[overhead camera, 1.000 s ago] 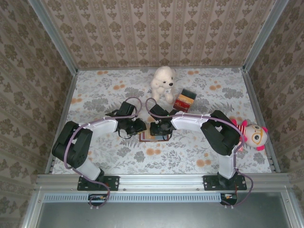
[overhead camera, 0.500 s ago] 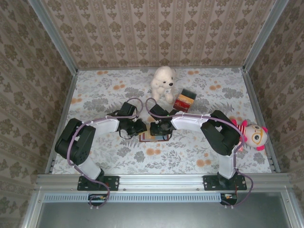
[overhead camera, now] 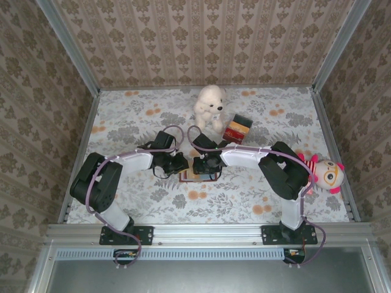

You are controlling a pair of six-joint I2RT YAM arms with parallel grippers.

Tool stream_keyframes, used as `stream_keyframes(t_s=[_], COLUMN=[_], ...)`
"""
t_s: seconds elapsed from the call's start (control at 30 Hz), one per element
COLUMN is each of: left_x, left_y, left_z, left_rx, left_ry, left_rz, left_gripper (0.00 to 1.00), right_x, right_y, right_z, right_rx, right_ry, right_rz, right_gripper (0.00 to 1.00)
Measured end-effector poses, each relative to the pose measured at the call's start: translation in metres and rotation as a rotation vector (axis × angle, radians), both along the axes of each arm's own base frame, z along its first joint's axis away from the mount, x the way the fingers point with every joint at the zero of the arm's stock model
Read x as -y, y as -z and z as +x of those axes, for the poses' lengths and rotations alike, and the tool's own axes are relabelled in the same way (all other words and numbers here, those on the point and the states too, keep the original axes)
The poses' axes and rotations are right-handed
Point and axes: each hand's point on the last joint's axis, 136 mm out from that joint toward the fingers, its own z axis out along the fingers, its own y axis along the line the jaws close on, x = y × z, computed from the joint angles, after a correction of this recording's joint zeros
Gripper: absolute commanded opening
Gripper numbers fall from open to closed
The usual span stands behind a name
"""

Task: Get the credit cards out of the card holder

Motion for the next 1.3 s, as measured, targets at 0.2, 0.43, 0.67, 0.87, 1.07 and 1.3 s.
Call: stream_keyframes(t_s=[0.2,0.43,0.67,0.87,1.07,1.3], left_x=[0.009,0.023,0.034,0.053,0.076,0.078], left_y=[-0.005,-0.015,-0.023,-0.037,-0.056,-0.045], left_z=[-0.003,-0.004,-0.004,-0.007,-0.007,-0.006], left_rx=[0.002,0.023,0.037,0.056,0.101,0.081], left_ry=[0.029,0.064,0.086,0.125,0.171,0.17], left_rz=[-0.037,-0.105,-0.145,-0.177,-0.215,-0.2], left_gripper=[0.18,0.19,0.23,0.29,0.33,0.34], right_x=[0.008,0.023,0.044,0.069,0.086,0.087], right_y=[-0.01,-0.044,-0.063,-0.069,-0.071,-0.072], right_z=[0.0,0.0,0.003,0.004,0.006,0.008], right_rx=[0.004,0.05,0.105,0.146,0.171,0.185], right_ry=[0.001,0.045,0.121,0.203,0.258,0.266], right_rz=[0.006,0.072,0.106,0.11,0.111,0.124], right_gripper=[0.37,0.39,0.45,0.49,0.51,0.51])
